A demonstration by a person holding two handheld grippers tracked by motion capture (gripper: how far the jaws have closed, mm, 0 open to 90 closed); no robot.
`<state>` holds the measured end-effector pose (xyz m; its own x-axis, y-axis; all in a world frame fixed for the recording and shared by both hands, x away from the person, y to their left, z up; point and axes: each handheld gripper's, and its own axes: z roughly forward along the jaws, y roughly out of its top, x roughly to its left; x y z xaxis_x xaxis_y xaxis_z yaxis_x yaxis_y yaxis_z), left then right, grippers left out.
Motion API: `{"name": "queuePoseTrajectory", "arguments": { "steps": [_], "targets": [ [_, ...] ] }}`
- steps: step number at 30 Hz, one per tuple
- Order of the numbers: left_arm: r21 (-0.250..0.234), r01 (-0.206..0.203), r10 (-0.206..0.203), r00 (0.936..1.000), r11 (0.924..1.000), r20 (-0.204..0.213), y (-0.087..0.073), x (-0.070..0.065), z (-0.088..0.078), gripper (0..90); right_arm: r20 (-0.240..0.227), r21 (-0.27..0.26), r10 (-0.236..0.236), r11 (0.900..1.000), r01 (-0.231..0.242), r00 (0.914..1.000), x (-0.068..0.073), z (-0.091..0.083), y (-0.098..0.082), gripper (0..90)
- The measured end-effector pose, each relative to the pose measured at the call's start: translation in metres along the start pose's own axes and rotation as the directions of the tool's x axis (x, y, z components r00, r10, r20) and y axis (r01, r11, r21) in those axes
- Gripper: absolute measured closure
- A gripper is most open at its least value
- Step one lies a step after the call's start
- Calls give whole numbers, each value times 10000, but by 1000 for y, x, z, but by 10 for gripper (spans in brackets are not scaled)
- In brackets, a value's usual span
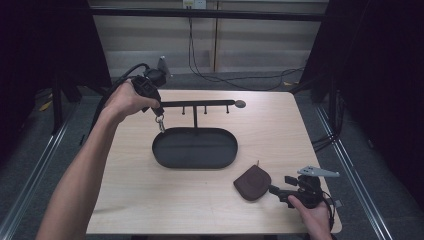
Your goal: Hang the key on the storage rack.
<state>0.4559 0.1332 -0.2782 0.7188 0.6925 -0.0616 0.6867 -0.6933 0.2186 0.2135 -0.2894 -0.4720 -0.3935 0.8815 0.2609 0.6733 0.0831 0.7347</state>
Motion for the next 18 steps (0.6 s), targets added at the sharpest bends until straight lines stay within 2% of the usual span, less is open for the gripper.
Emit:
{"name": "queuePoseTrajectory", "arguments": {
  "steps": [6, 11, 16, 18],
  "targets": [
    [-227, 173, -168, 9997, 9996, 185, 3, 6, 0, 895, -2, 14, -21, 10000, 21, 10000, 0, 0, 0, 211],
    [-207, 256, -254, 9996, 9995, 98, 5, 8, 5, 895, -20, 26, -24, 10000, 24, 10000, 0, 0, 0, 210],
    [-301, 293, -287, 9994, 9991, 192, 8, 10, 6, 895, -23, 34, -9, 10000, 9, 10000, 1, 0, 0, 210],
    [-248, 367, -365, 9993, 9990, 63, 9, 11, 7, 895, -24, 55, 12, 10000, -12, 10000, 1, 0, 0, 210]
  ]
}}
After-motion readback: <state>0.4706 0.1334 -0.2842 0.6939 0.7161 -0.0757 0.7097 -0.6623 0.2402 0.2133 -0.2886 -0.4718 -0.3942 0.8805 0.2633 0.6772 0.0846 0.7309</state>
